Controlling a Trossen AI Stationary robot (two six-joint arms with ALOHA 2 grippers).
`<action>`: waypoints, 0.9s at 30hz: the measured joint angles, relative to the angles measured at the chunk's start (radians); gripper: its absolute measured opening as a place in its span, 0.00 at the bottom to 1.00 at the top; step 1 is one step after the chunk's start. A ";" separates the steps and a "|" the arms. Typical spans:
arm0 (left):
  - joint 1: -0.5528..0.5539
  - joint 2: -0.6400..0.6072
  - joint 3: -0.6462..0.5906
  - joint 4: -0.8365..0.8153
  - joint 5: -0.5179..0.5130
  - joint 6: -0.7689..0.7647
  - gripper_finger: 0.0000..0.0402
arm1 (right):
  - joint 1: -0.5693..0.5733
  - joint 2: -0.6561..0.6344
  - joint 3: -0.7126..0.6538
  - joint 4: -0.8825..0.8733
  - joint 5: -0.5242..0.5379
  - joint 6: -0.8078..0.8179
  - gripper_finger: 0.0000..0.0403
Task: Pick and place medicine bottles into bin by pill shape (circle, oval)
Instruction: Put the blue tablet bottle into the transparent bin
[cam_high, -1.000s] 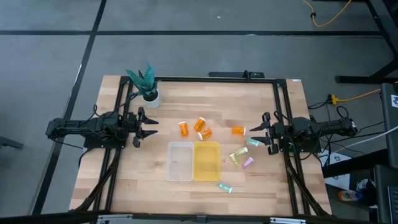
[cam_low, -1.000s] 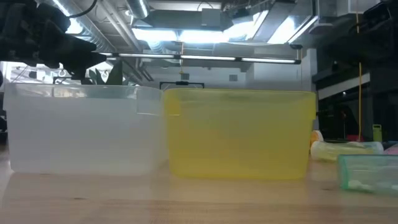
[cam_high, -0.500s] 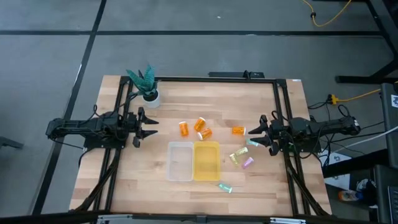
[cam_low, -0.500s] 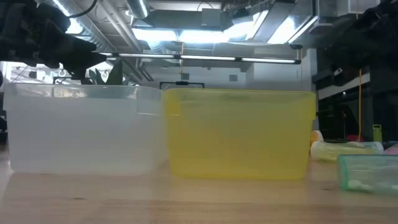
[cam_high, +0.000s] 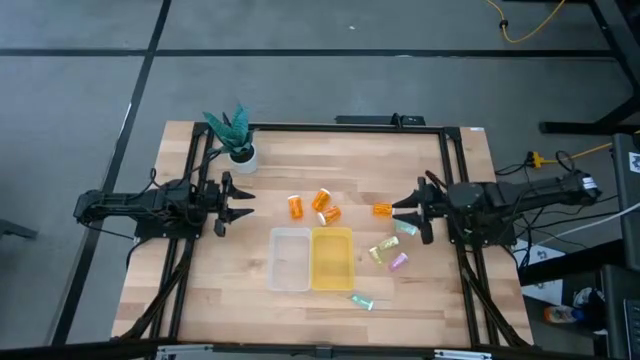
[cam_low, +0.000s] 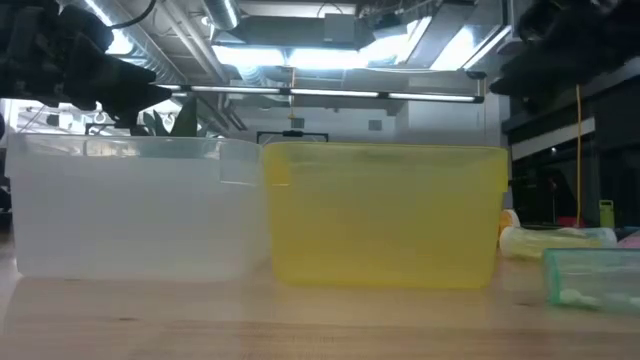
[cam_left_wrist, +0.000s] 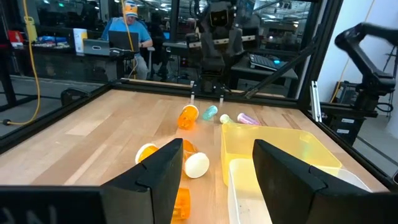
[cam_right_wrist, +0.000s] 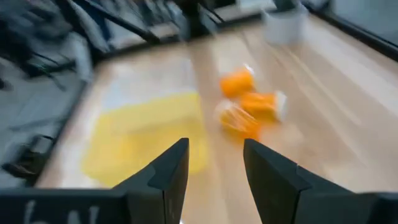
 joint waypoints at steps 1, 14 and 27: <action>0.000 0.000 0.000 0.000 0.000 -0.002 0.47 | 0.000 0.036 0.051 -0.068 0.030 0.019 0.39; 0.000 0.000 0.000 0.000 0.014 -0.176 0.47 | 0.000 0.291 0.472 -0.601 0.032 0.155 0.39; 0.000 0.000 0.000 0.000 0.015 -0.185 0.47 | -0.006 0.323 0.477 -0.518 0.214 0.155 0.39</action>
